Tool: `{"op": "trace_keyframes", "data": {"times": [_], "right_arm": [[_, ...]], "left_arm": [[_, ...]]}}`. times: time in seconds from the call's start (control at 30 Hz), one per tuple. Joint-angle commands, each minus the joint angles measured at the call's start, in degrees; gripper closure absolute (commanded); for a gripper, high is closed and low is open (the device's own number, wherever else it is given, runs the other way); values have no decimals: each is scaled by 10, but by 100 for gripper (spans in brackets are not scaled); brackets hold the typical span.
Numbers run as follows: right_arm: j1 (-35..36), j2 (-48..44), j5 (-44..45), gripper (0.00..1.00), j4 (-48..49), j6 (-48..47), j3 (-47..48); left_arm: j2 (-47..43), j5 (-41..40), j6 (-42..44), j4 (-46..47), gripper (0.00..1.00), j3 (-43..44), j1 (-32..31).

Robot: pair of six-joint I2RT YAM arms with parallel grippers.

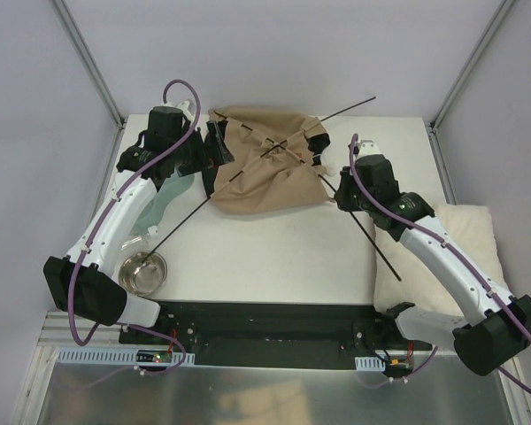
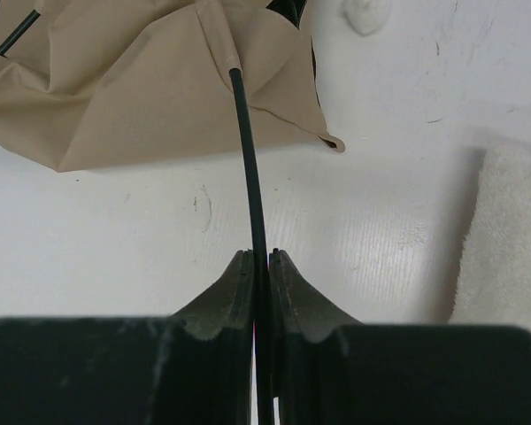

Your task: Set up the pet tent

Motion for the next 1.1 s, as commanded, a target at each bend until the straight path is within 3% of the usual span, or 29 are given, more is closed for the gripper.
{"op": "trace_keyframes", "data": {"times": [0.0,0.37,0.8,1.07], "right_arm": [[0,-4,14,100,26,46,19],[23,-72,-47,100,222,148,-106],[28,-127,-136,100,246,149,-146],[29,-128,-155,100,259,149,-158]], "left_arm": [[-14,36,-23,9,4,11,-10],[115,64,-188,38,9,85,-122],[285,118,-245,94,12,214,-197],[279,115,-265,93,25,173,-202]]}}
